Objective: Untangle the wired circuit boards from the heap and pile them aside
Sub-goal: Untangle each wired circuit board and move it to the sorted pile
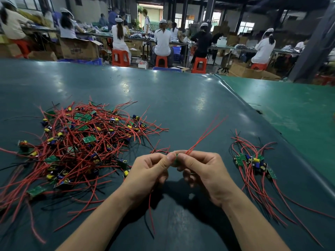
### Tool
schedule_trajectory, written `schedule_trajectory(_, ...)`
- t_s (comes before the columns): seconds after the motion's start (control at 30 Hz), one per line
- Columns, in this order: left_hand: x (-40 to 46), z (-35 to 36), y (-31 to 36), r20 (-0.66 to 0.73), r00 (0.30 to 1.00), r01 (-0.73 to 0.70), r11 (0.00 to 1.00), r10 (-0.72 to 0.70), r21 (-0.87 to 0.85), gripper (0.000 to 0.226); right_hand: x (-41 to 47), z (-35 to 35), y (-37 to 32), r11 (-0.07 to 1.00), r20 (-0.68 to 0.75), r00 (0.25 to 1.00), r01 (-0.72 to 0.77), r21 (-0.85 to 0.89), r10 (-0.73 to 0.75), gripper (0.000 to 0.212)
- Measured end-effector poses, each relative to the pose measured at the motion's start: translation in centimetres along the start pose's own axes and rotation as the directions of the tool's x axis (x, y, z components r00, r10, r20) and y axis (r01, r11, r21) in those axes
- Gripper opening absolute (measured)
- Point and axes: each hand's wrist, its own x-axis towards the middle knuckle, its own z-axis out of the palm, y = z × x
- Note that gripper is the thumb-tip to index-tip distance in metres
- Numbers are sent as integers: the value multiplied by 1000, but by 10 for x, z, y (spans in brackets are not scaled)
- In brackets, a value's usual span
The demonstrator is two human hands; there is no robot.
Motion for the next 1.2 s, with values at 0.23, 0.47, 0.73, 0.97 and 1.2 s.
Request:
schedule_trajectory(0.23,4,-2,3,-83,993,71,980,-88,-187,40,10,-19,-10,942,-734,650,332,39,-198,22)
schedule_trajectory(0.47,5,-3,3,-139,986,56,969,-91,-240,31,9,-20,-4,755,-735,621,336,563,272,10)
schedule_trajectory(0.73,1,-4,-6,-307,881,-226,891,359,393,25,11,-17,-2,854,-660,710,164,494,246,18)
schedule_trajectory(0.97,1,-25,-6,-248,703,147,205,666,968,23,15,-12,3,909,-633,757,137,393,160,20)
schedule_trajectory(1.2,2,-31,-12,-322,860,309,100,395,946,24,14,-7,3,944,-573,812,94,318,112,21)
